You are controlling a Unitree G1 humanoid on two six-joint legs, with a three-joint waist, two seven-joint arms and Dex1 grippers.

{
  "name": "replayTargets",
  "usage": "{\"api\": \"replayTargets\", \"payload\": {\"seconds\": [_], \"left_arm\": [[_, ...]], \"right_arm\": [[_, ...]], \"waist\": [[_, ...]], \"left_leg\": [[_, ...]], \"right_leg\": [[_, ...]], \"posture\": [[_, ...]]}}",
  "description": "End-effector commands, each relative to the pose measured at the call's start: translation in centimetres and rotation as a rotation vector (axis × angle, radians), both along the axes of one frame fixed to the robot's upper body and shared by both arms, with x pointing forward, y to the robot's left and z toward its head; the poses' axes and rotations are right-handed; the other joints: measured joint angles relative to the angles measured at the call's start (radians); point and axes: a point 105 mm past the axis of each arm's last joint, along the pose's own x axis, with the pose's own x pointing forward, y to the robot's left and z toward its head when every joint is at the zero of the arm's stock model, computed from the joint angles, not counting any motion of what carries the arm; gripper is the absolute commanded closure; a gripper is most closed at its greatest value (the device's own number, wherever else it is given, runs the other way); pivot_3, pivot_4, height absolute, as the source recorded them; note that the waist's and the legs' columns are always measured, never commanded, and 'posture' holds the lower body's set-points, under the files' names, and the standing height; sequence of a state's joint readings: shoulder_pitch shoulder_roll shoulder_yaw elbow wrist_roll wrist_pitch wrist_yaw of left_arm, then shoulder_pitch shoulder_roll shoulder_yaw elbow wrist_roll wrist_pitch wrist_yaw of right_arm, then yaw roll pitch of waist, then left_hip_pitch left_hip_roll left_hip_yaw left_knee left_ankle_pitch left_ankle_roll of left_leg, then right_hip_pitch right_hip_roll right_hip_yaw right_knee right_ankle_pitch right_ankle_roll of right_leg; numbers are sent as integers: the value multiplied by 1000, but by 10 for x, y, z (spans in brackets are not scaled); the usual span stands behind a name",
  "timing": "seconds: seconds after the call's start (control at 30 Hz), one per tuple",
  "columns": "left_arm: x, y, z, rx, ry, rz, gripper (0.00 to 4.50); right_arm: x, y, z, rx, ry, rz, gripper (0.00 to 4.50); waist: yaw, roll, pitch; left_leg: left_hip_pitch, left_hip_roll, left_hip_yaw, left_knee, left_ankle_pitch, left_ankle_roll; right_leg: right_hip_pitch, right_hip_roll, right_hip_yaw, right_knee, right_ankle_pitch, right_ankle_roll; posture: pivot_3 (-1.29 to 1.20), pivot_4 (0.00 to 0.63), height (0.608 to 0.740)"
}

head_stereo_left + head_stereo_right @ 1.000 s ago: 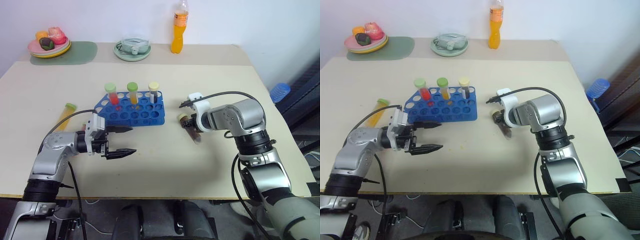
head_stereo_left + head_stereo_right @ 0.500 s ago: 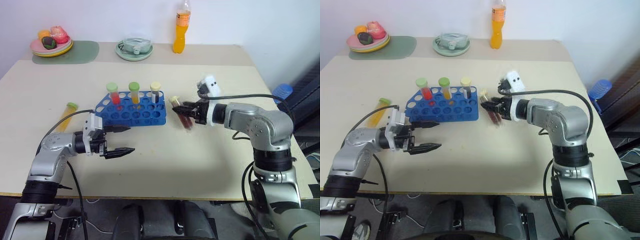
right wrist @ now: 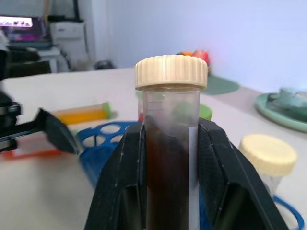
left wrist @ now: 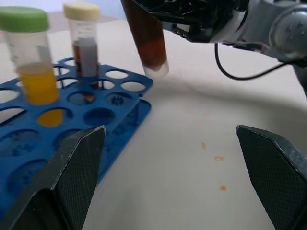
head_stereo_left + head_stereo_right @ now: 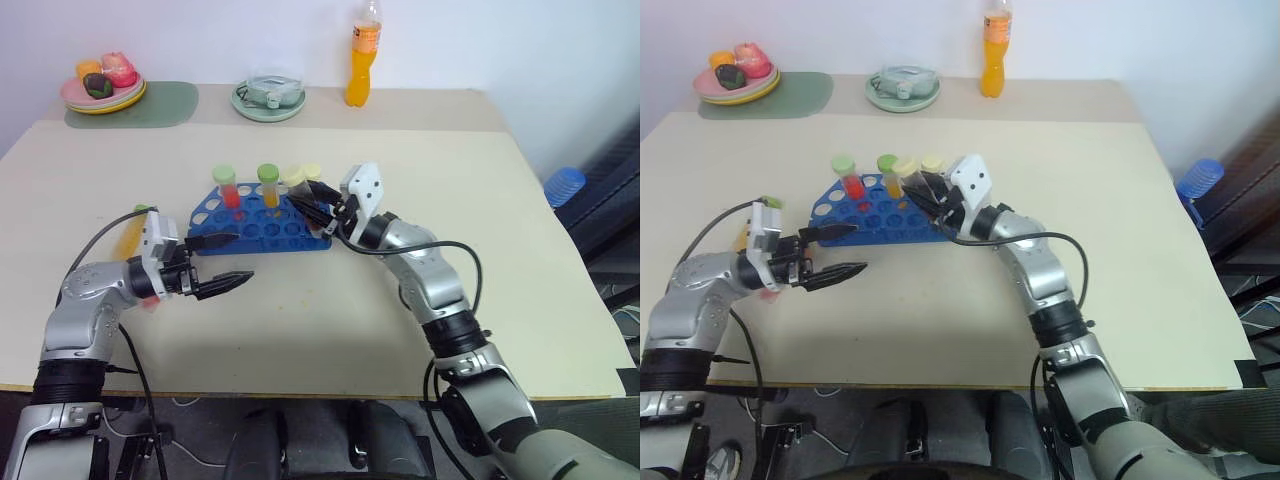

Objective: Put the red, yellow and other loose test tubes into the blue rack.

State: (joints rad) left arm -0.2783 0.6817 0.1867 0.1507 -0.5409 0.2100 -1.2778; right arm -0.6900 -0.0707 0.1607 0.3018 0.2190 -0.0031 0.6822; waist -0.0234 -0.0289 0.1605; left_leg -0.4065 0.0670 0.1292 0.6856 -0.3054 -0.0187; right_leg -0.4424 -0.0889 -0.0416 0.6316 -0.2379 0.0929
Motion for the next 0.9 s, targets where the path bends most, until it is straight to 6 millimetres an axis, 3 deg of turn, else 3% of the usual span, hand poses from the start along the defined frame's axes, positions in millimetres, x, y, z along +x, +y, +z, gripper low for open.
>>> {"api": "replayTargets", "payload": {"seconds": [0.03, 0.43, 0.9], "left_arm": [[-5, 9, 14, 0, -51, 31, 0], [-16, 8, 28, 8, -82, 97, 0], [-17, 7, 31, 3, -74, 120, 0]], "right_arm": [[1, 5, 14, 45, -76, 6, 3463], [17, 12, -15, 38, -29, -21, 3463], [16, 1, -11, 74, -58, -12, 3463]], "waist": [[0, 0, 0], [-3, 1, 0], [-22, 1, 1]], "left_leg": [[0, 0, 0, 0, 0, 0], [0, 0, 0, 0, 0, -1], [1, 1, 0, 0, 1, -2]], "right_leg": [[0, 0, 0, 0, 0, 0], [0, 0, 0, 0, 0, 0], [0, 0, 0, 1, 0, 0]], "posture": [[0, 150, 740], [0, 150, 740], [0, 150, 740]]}}
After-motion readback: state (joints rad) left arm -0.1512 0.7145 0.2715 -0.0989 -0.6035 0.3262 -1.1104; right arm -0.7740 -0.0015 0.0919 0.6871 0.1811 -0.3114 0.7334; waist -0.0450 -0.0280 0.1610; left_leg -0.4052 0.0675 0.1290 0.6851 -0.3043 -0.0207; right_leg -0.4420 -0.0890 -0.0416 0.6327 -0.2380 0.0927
